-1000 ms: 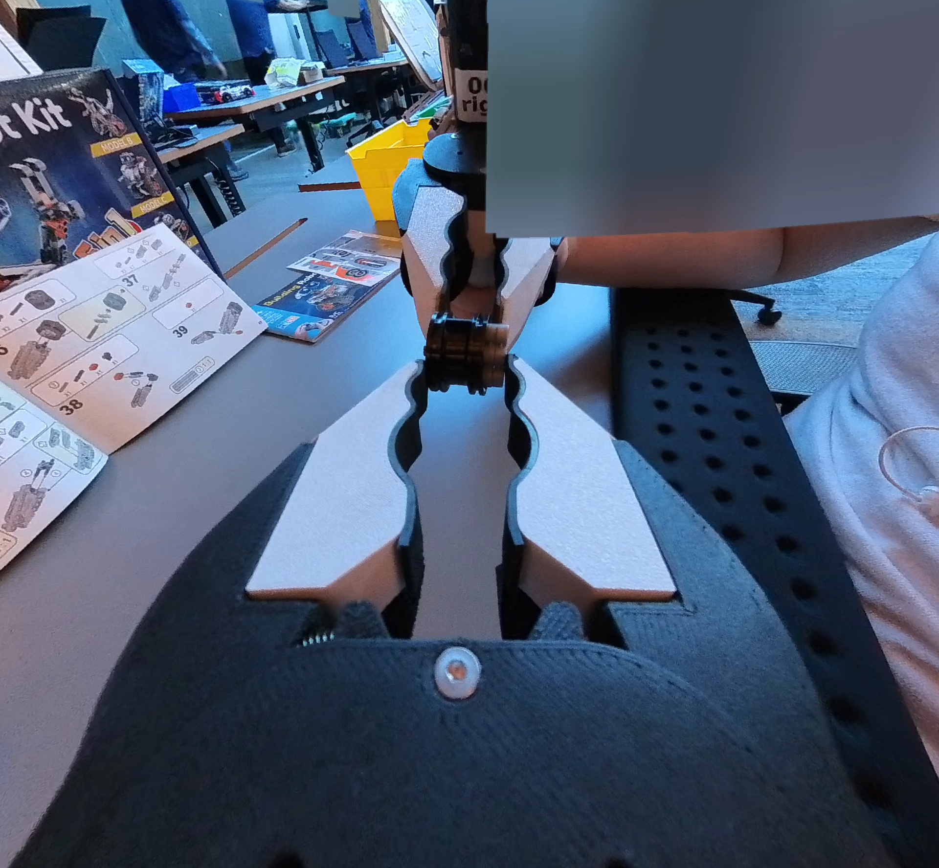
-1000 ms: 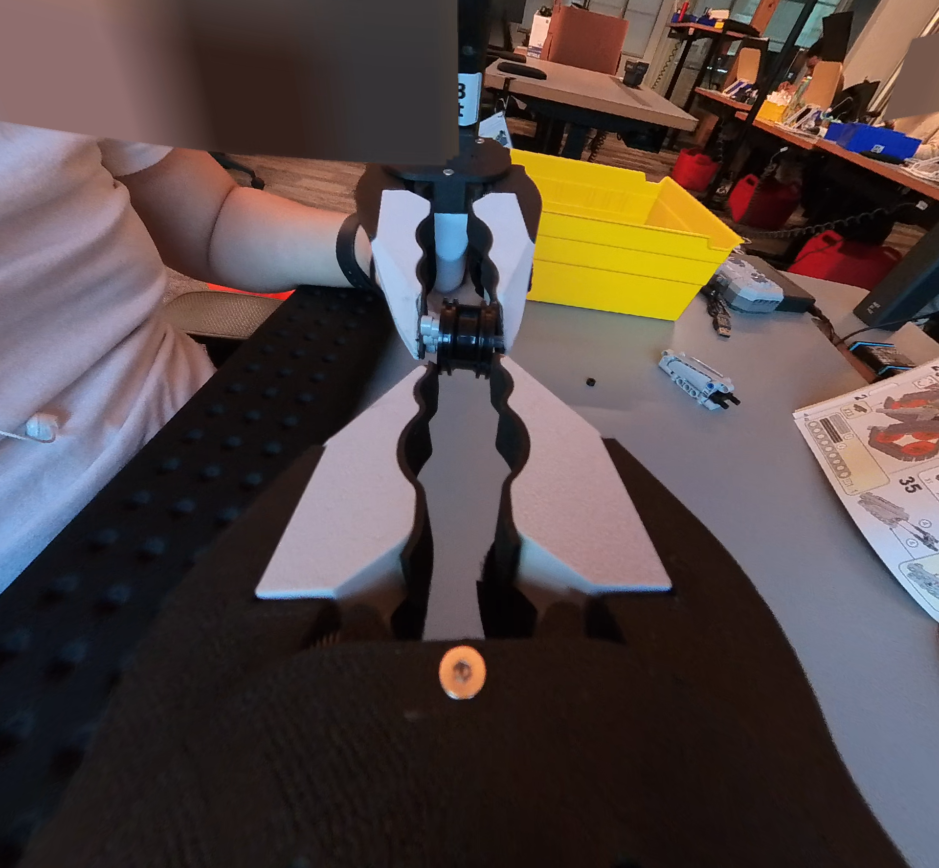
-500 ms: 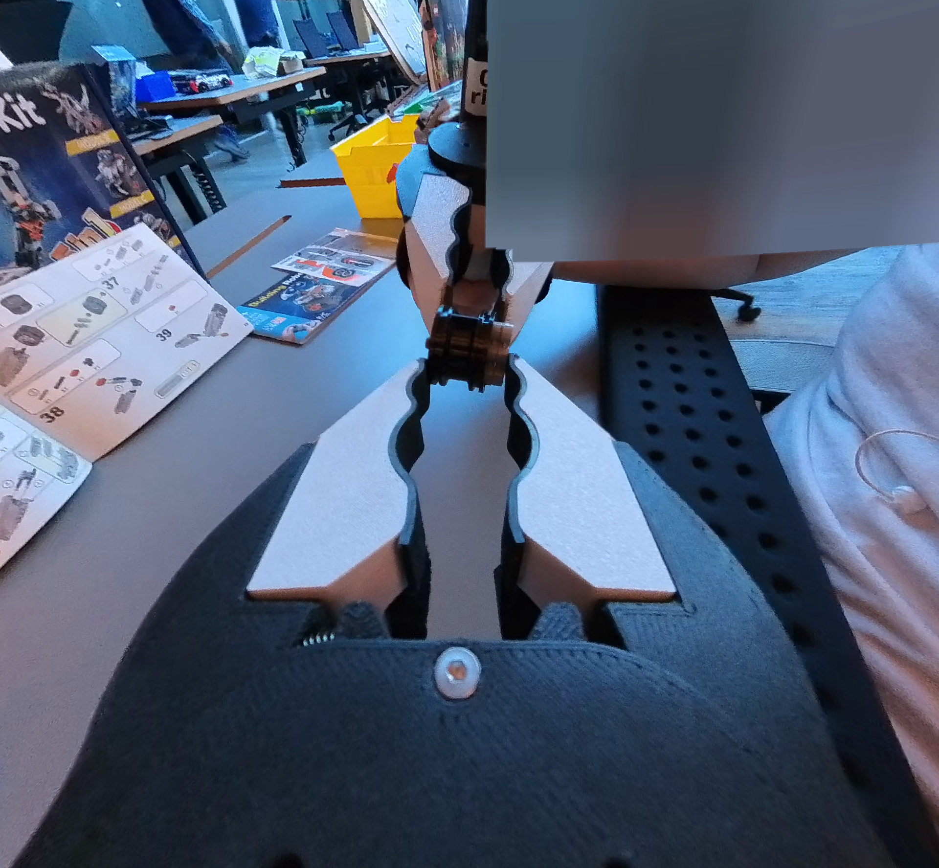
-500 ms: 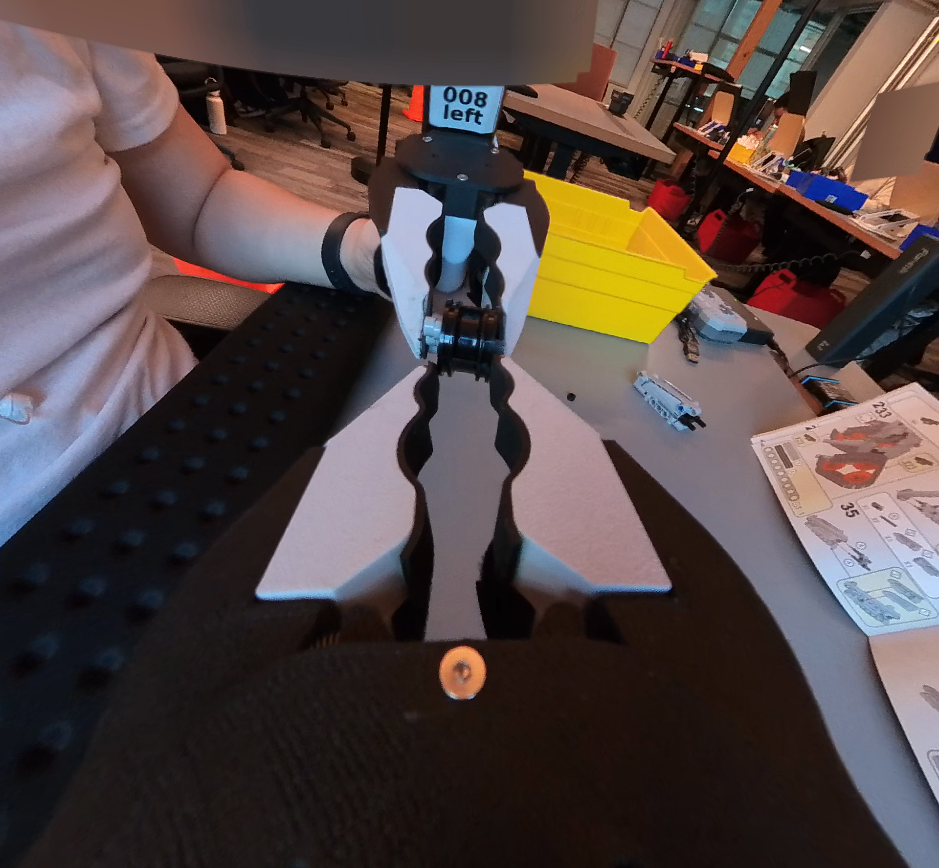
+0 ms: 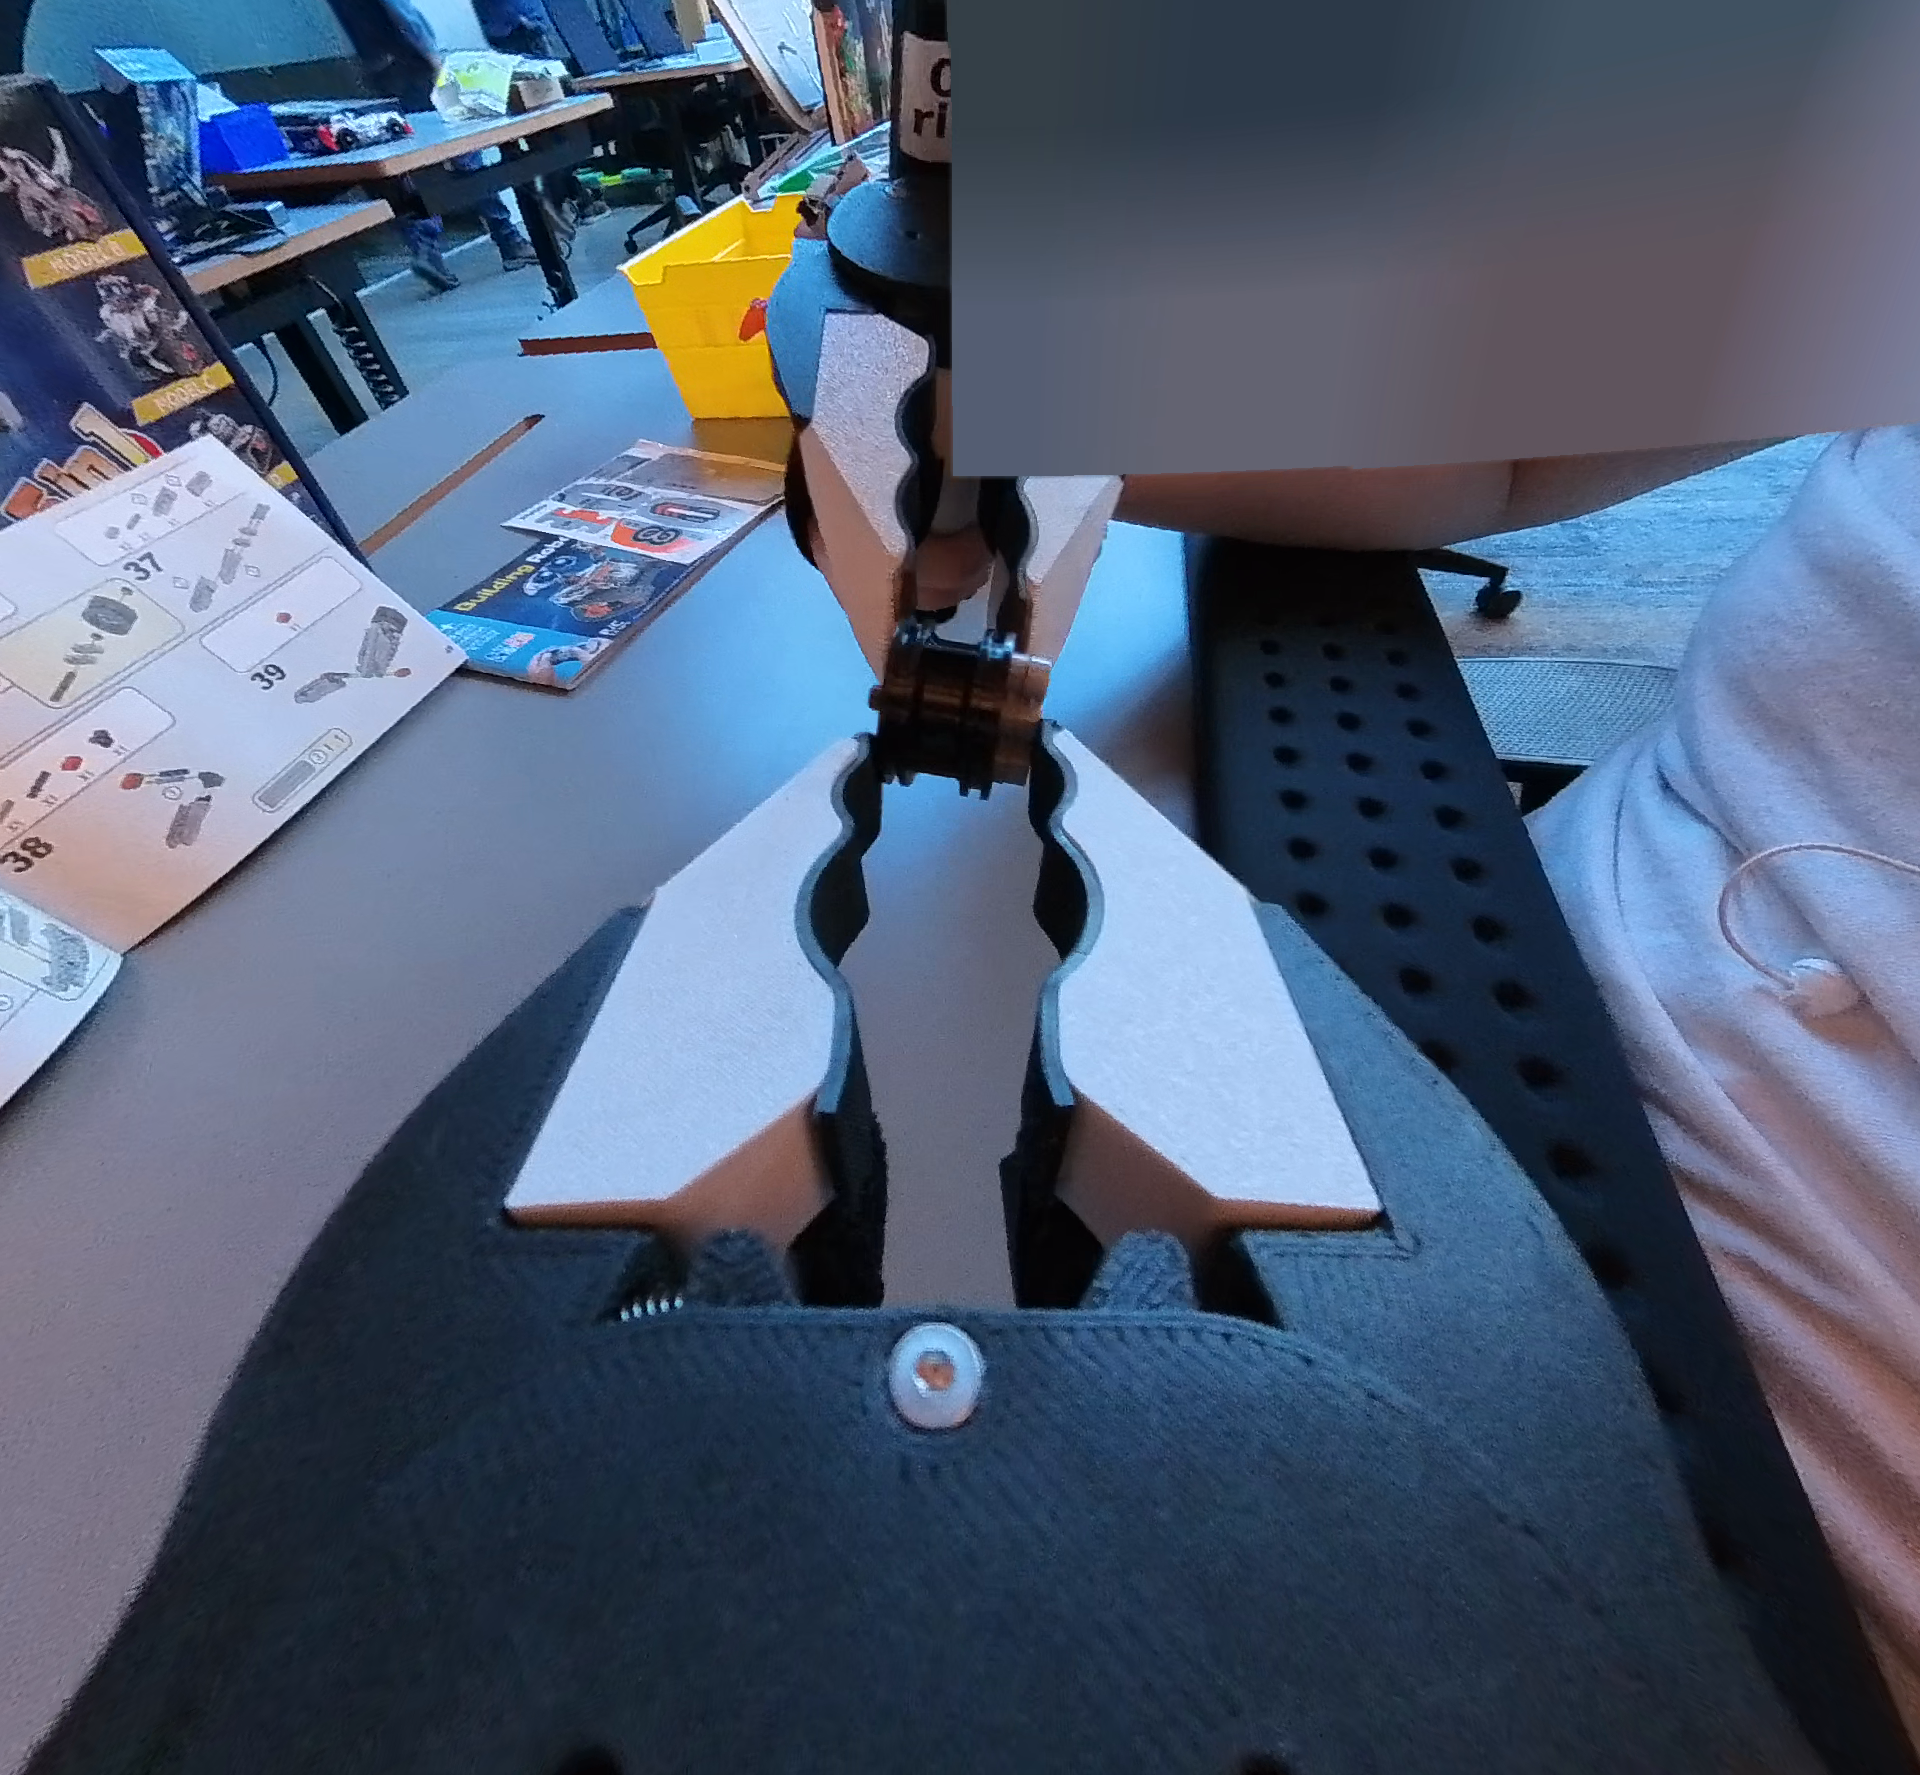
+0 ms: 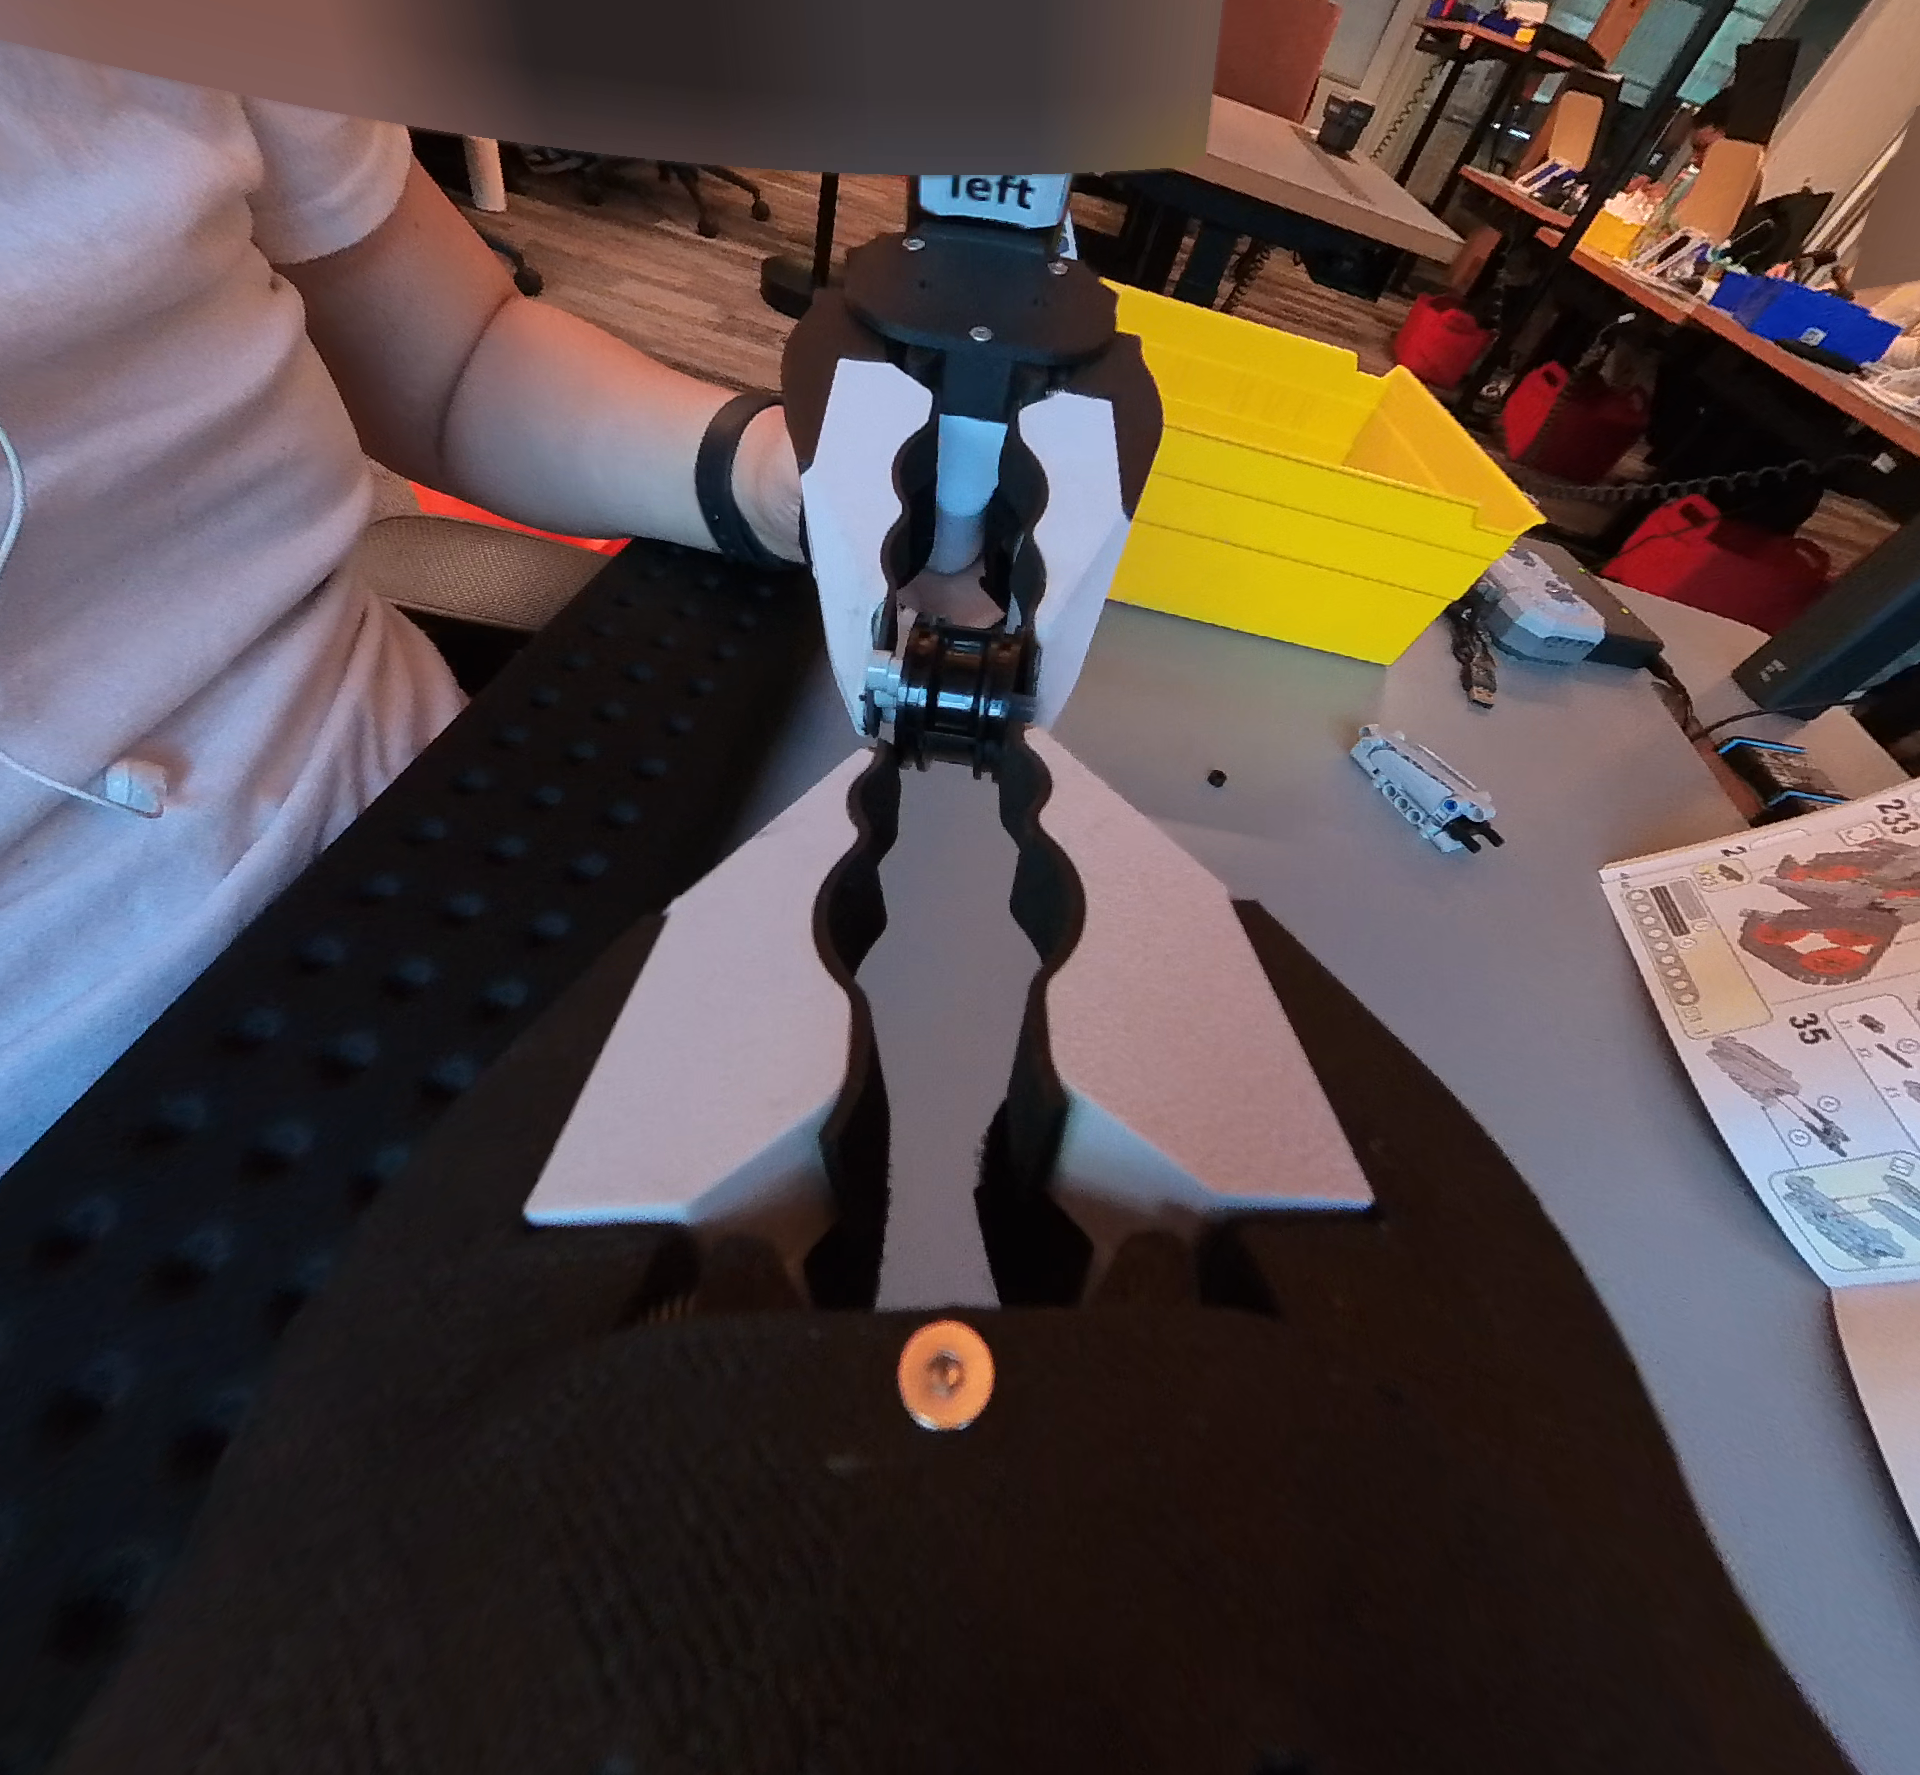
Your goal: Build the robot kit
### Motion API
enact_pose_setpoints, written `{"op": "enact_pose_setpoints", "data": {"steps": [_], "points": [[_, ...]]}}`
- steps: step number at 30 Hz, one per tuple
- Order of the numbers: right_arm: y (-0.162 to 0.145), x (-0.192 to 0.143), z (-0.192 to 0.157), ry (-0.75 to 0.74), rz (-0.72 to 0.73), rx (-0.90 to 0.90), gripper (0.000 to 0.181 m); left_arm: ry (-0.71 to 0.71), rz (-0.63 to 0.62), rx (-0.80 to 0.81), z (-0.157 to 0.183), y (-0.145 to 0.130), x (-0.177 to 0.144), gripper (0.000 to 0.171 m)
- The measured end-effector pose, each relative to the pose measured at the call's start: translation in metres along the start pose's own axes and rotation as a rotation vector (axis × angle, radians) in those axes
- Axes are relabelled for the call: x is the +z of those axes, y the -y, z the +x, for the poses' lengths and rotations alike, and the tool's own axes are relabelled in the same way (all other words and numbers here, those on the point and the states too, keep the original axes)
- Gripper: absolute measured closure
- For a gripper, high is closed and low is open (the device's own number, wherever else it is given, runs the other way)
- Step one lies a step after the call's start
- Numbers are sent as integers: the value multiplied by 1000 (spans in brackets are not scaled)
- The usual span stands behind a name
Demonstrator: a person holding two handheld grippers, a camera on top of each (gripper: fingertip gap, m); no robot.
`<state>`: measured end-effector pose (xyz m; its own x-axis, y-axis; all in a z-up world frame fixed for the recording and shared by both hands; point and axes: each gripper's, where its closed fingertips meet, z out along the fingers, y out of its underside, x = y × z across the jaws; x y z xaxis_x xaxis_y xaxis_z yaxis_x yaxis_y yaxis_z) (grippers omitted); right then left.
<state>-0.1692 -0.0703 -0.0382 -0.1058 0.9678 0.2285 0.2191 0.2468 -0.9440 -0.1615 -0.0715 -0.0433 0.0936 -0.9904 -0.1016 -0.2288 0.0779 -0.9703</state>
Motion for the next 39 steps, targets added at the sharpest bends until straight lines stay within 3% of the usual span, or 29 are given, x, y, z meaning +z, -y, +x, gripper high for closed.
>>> {"op": "enact_pose_setpoints", "data": {"steps": [6,13,28,32,37,39], "points": [[2,3,10,2,85,120,158,5,7,-109,-8,-1,-2,144],[-1,3,15,-15,89,129,161,78,-46,-63,-11,-9,3,144],[3,-2,23,66,184,371,162,27,68,-251,-19,1,-8,146],[3,1,21,83,183,391,162,4,113,-256,-18,7,-11,144],[0,4,22,81,180,412,161,17,107,-235,-19,6,-11,153],[4,3,22,89,212,432,153,33,114,-230,-20,8,-11,153]]}}
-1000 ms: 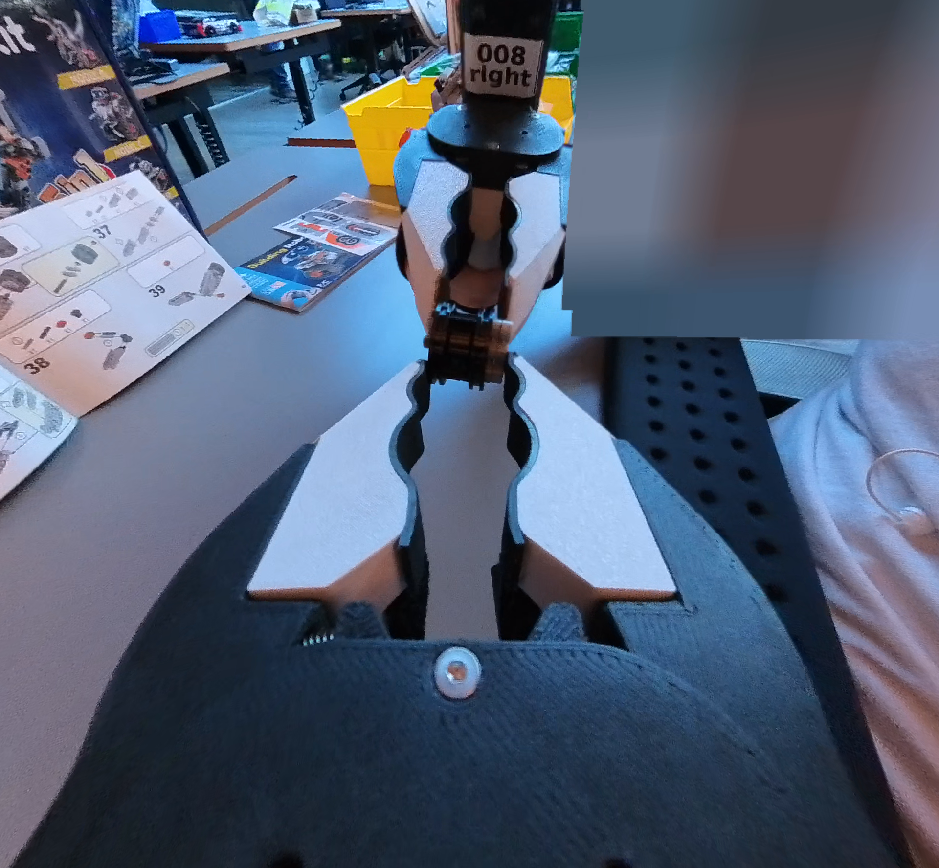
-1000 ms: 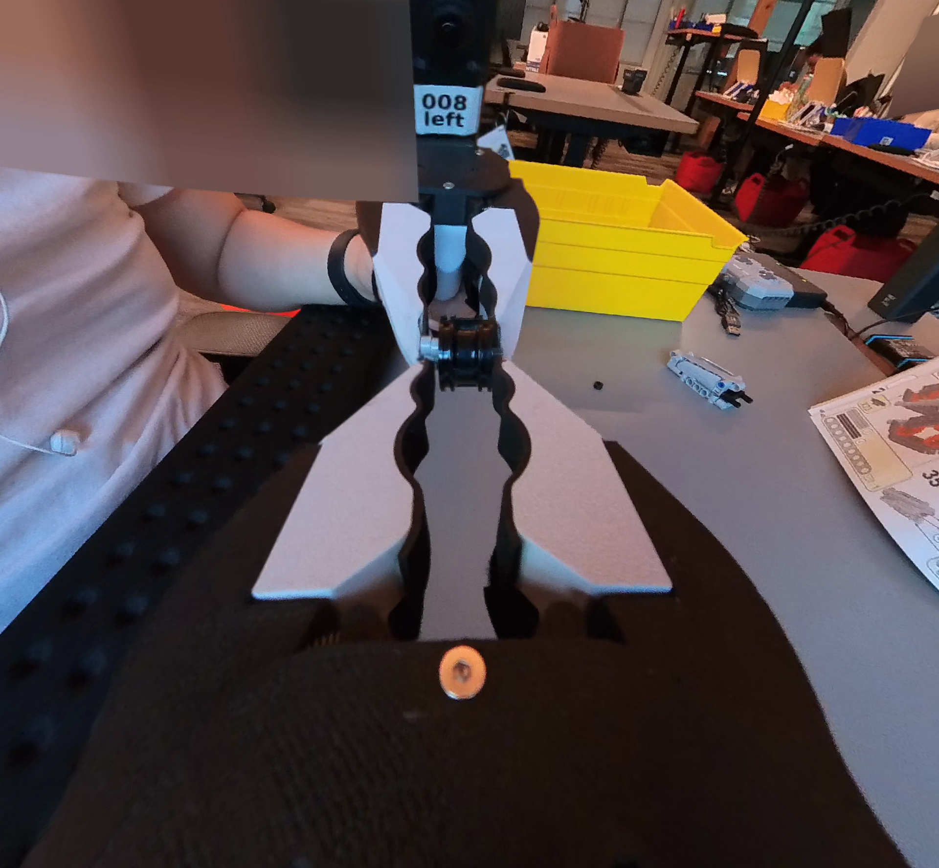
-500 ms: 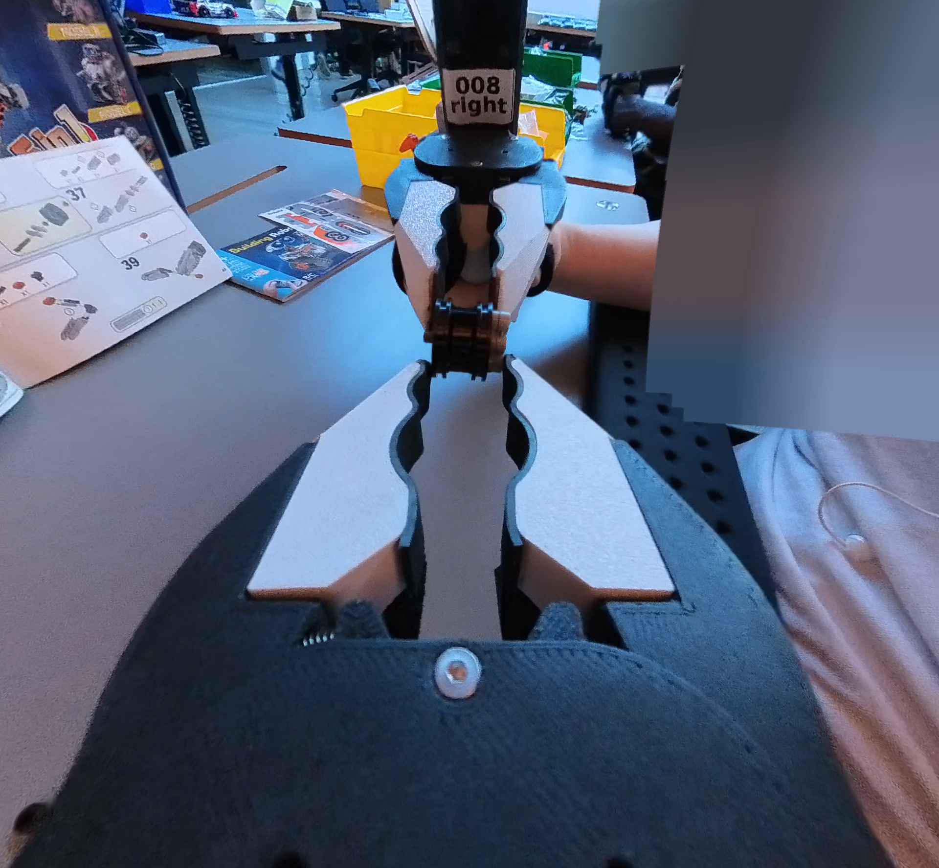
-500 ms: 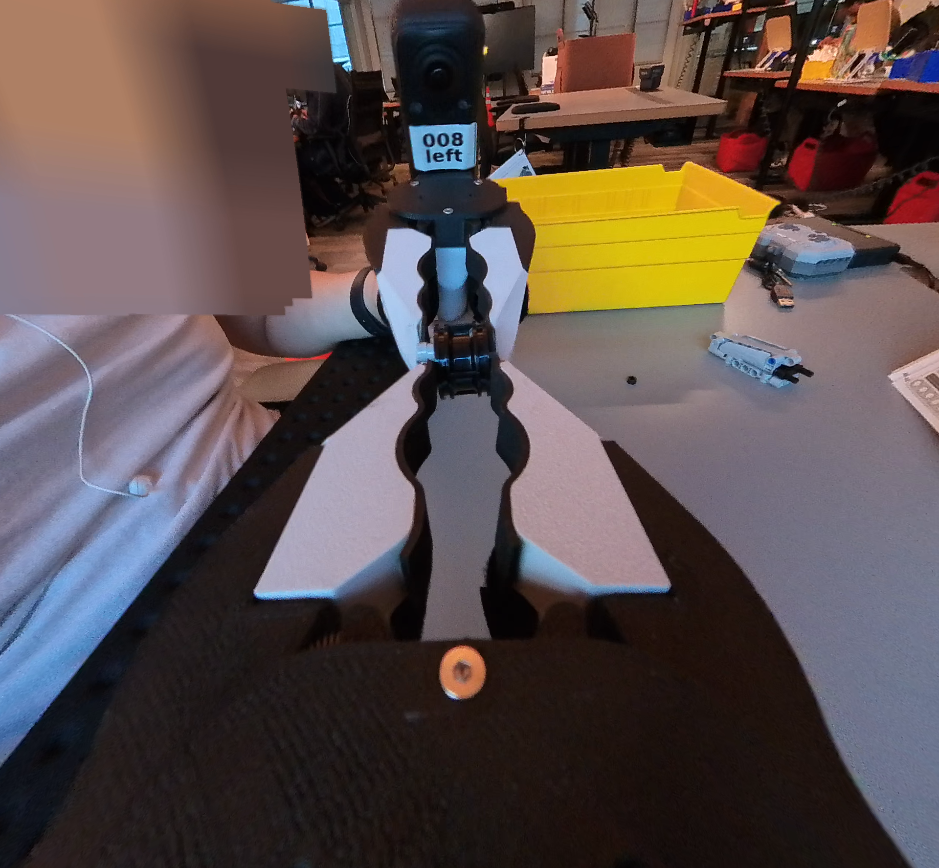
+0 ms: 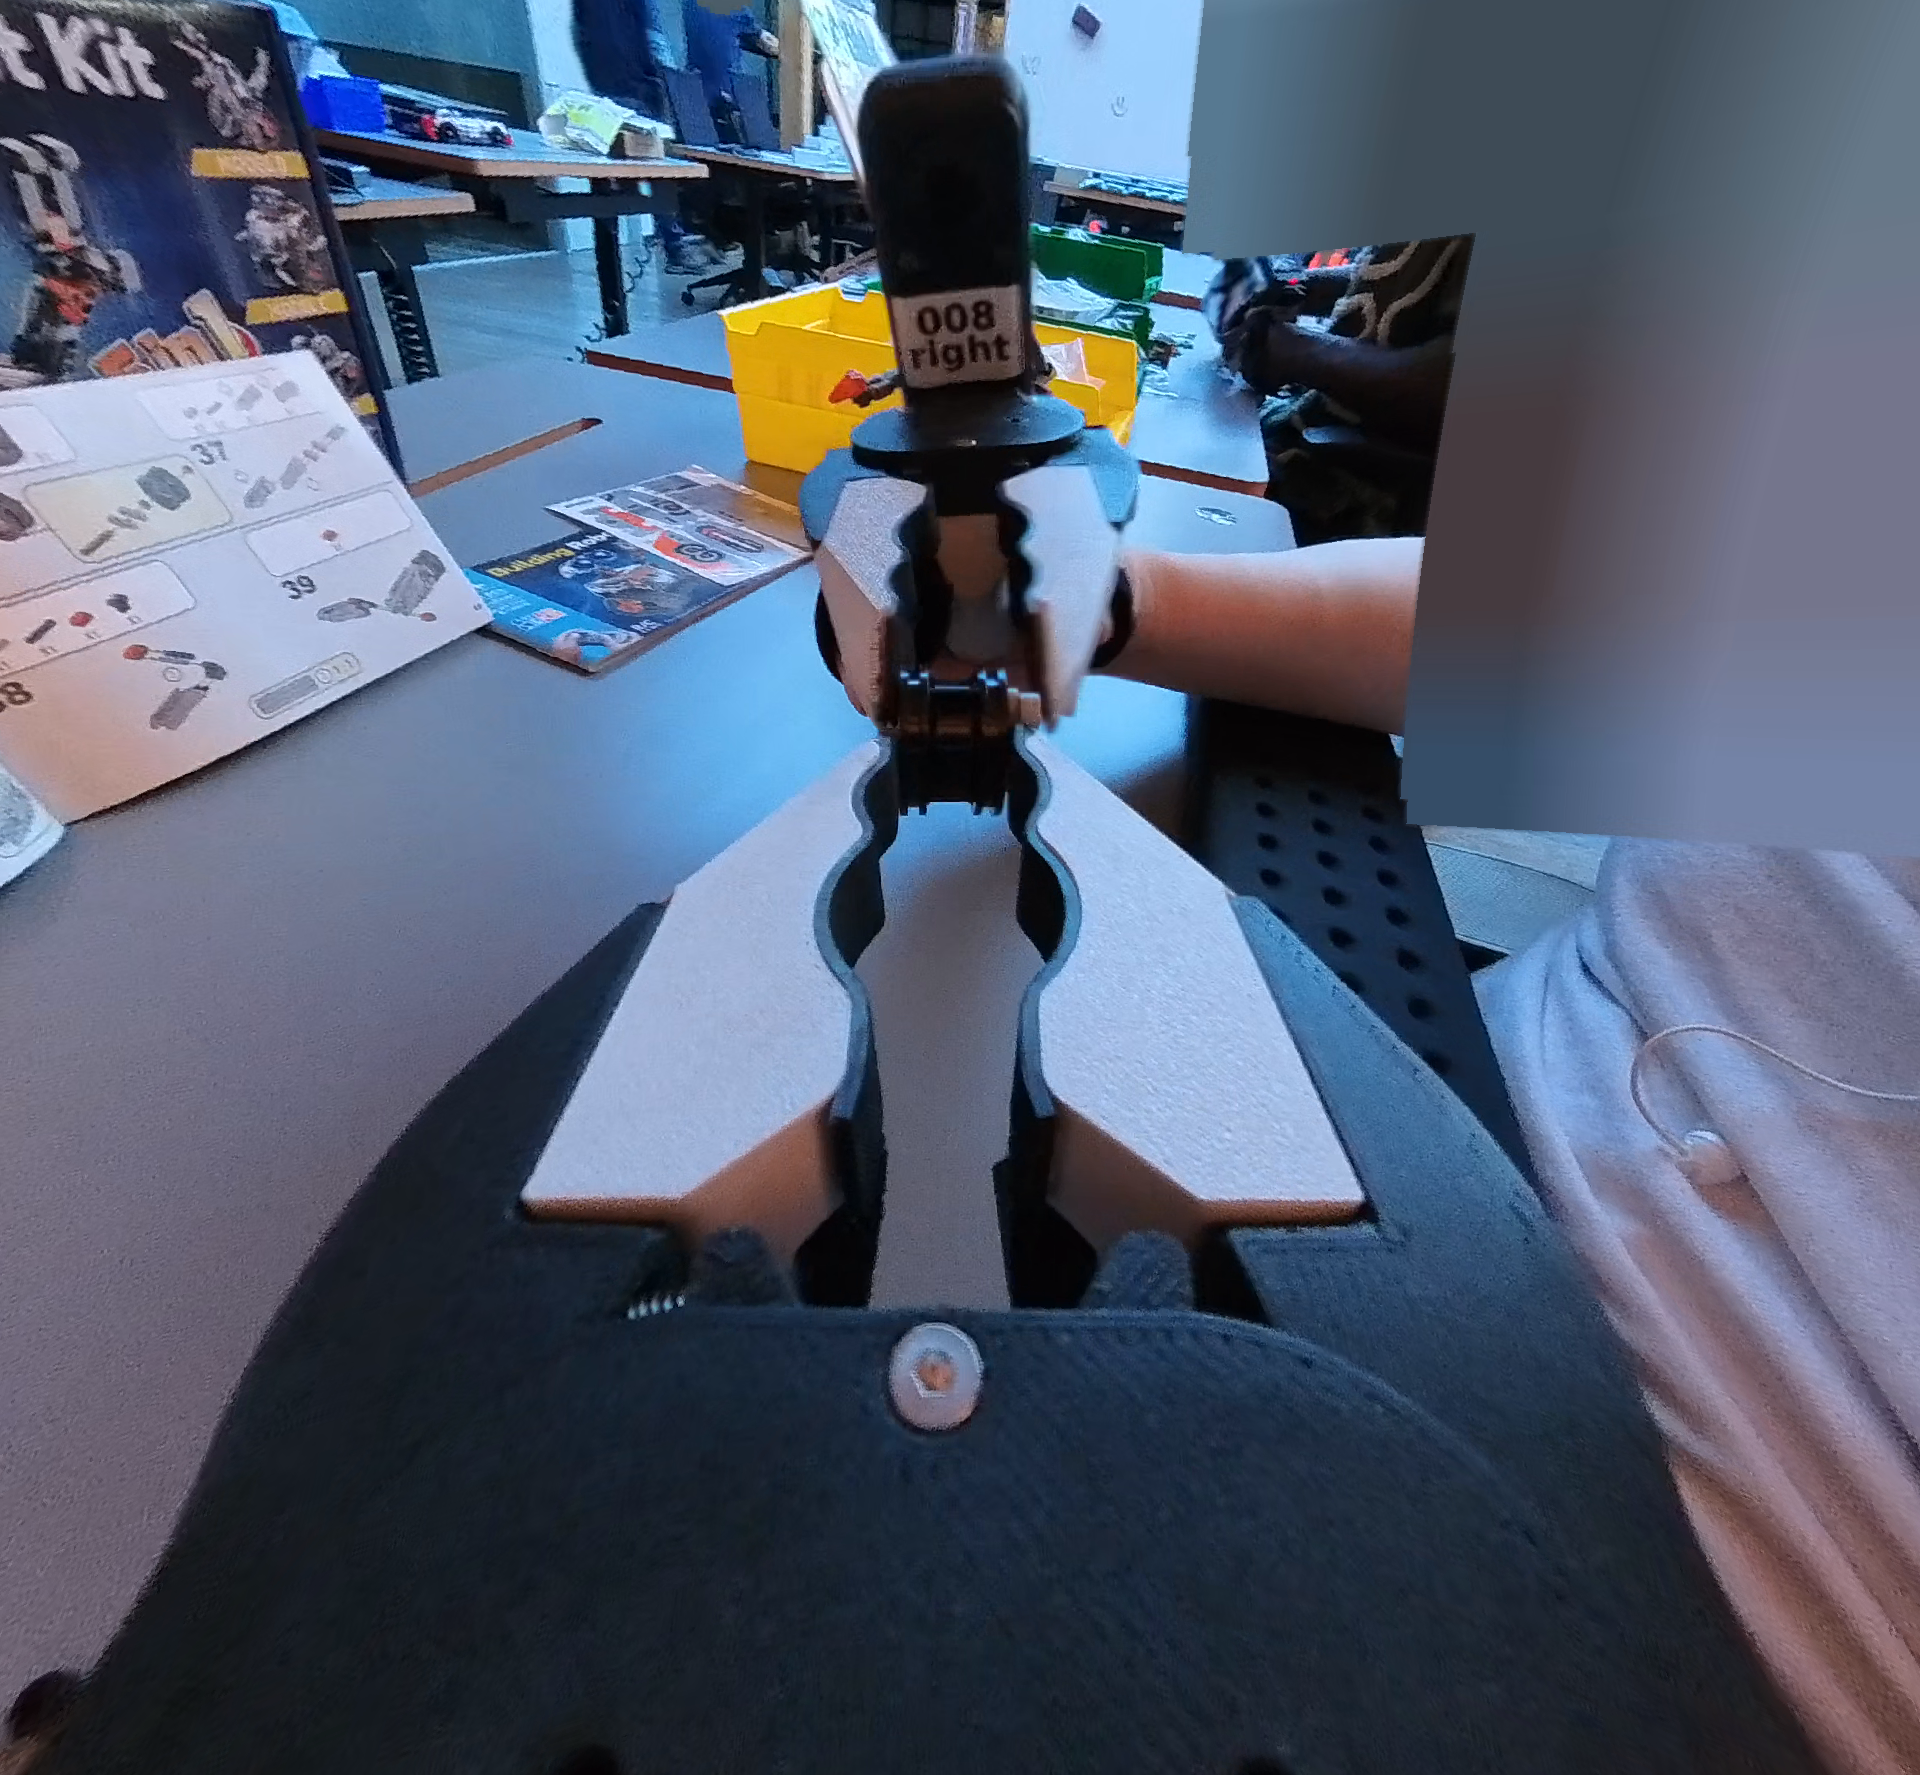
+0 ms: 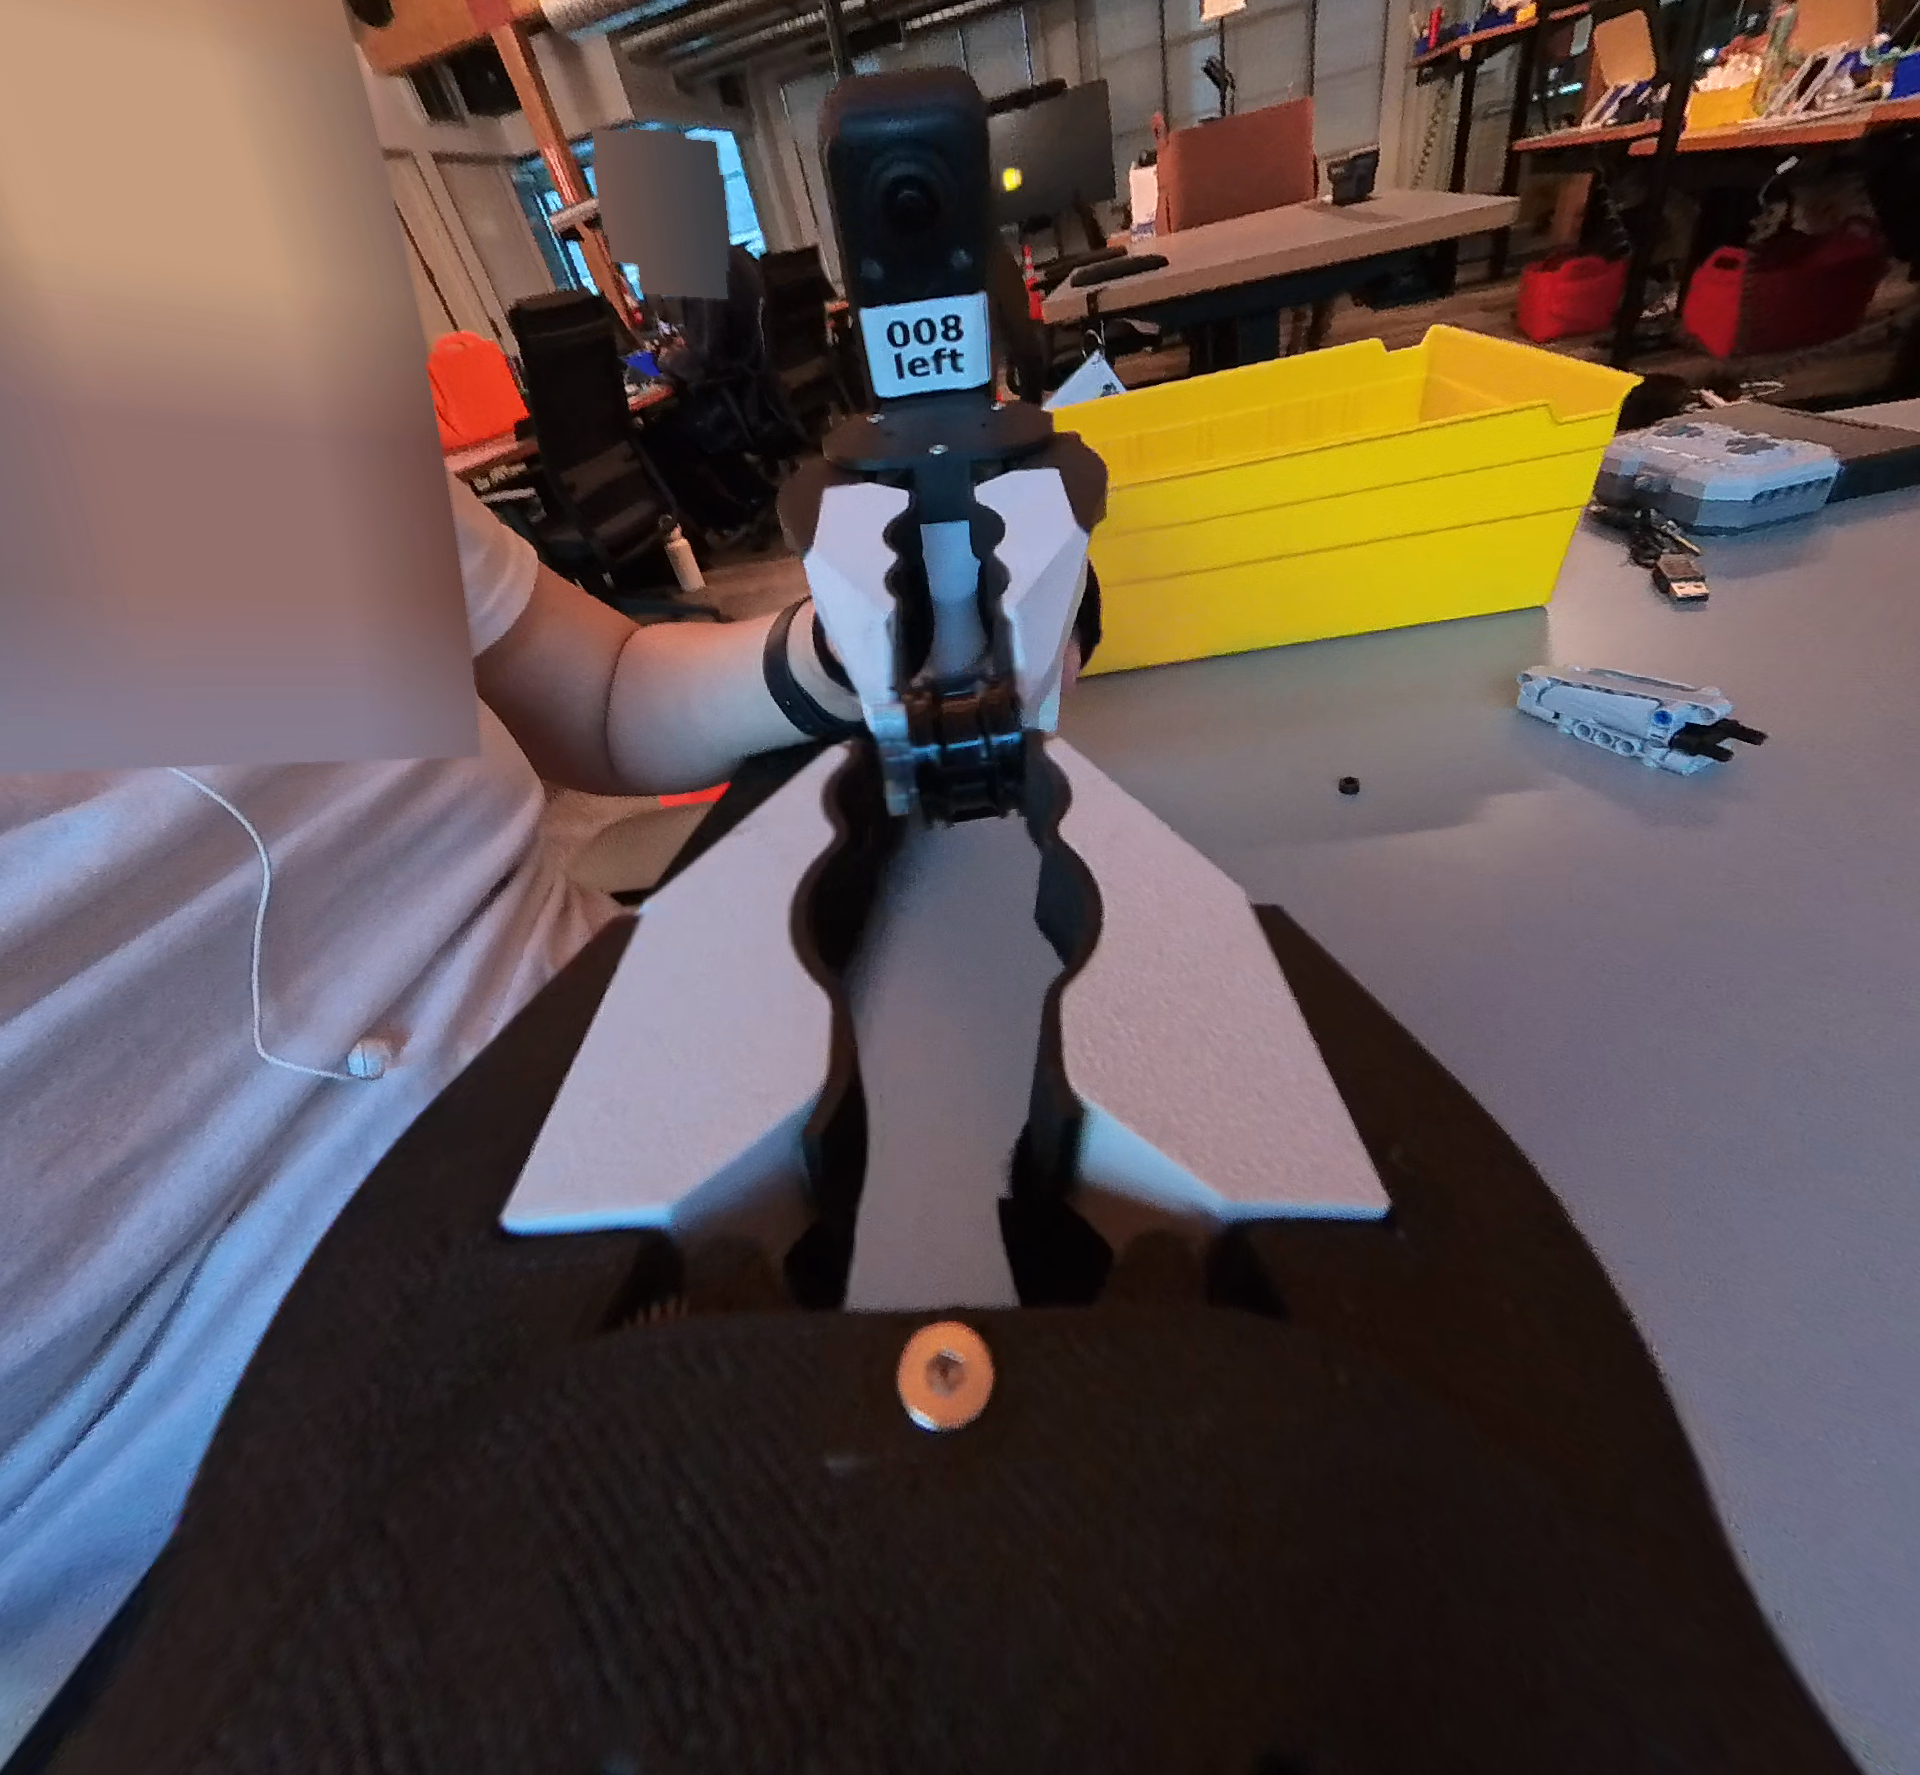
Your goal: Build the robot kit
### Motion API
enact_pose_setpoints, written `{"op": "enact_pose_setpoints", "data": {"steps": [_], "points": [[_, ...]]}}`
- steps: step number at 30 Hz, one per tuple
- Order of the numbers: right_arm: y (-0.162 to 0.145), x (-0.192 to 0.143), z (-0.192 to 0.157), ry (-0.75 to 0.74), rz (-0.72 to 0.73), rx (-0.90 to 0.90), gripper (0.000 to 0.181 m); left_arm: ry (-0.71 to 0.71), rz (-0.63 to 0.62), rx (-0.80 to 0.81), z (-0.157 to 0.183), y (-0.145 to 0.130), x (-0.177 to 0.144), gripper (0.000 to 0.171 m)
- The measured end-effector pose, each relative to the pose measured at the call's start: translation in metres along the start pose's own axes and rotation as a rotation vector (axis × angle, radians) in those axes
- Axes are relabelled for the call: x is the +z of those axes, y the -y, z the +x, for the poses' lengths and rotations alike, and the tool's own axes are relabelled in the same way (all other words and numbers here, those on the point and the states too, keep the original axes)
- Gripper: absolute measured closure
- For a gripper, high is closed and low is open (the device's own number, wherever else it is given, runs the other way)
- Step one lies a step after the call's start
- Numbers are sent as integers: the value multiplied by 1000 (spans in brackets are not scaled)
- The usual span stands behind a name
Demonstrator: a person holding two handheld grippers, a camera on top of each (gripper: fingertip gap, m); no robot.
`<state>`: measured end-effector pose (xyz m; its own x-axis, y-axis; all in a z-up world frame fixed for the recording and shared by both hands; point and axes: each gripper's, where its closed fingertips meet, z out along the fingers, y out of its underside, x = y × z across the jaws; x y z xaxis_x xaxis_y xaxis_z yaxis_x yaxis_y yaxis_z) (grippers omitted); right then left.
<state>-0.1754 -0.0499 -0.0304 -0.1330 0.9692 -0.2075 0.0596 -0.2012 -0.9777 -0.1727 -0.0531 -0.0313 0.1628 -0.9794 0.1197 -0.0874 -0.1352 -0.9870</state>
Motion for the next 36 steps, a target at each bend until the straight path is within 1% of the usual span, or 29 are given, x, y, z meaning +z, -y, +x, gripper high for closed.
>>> {"op": "enact_pose_setpoints", "data": {"steps": [1,3,6,8,12,15,21,26,36], "points": [[1,1,-1,5,7,7,145,15,4,1,-2,1,-1,153],[1,4,-1,-11,-4,-7,140,29,11,3,-5,2,-2,153],[4,8,2,-80,-12,-82,141,43,27,18,-6,5,-4,153],[8,8,4,-131,-10,-135,150,52,41,51,-4,8,-4,153],[8,8,4,-181,-43,-213,150,76,41,90,-3,9,-3,153],[7,8,3,-193,-62,-254,150,73,48,97,-1,11,-4,153],[7,8,0,-189,-77,-271,150,66,53,104,1,12,-4,153],[11,8,-7,-182,-93,-318,151,38,75,116,8,16,-5,153],[10,8,-11,-171,-118,-299,152,6,87,99,12,16,-6,153]]}}
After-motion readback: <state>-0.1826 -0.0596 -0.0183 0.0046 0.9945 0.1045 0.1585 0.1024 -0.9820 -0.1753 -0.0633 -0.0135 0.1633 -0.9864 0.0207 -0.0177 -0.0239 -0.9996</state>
